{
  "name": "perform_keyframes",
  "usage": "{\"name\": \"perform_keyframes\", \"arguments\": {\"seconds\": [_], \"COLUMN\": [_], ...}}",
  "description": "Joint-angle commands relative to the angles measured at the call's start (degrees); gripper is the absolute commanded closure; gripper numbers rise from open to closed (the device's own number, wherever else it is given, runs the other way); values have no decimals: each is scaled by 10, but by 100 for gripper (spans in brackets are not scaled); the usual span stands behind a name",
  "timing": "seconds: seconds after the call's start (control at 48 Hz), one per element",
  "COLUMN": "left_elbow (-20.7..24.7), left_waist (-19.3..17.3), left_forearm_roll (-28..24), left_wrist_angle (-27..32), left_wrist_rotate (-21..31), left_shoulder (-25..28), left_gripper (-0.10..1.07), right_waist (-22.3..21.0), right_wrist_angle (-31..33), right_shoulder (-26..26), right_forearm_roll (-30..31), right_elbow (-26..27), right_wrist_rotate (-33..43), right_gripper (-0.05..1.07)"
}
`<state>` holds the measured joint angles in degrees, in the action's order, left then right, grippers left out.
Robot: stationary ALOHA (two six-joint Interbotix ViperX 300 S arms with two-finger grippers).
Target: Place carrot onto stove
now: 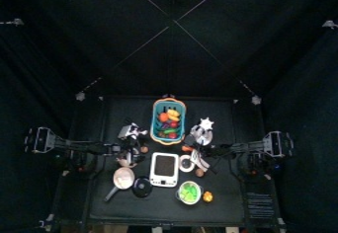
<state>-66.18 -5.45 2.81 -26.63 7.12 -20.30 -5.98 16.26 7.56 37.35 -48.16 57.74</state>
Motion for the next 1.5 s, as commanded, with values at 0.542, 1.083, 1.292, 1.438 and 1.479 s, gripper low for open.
{"name": "perform_keyframes", "arguments": {"seconds": [0.542,1.083,1.292,1.438,1.479], "left_elbow": [3,-37,-37,-40,-40], "left_waist": [4,3,2,0,-1], "left_forearm_roll": [-1,-17,-16,-17,-17], "left_wrist_angle": [1,7,38,54,55], "left_wrist_rotate": [-1,-1,0,-1,-2], "left_shoulder": [-12,-100,-117,-116,-116], "left_gripper": [-3,-3,-3,-3,-3], "right_waist": [104,193,196,202,203], "right_wrist_angle": [78,253,323,377,387], "right_shoulder": [-79,-176,-212,-241,-250], "right_forearm_roll": [-200,112,69,58,58], "right_elbow": [178,299,347,390,402], "right_wrist_rotate": [128,650,700,743,758], "right_gripper": [47,47,47,47,47]}}
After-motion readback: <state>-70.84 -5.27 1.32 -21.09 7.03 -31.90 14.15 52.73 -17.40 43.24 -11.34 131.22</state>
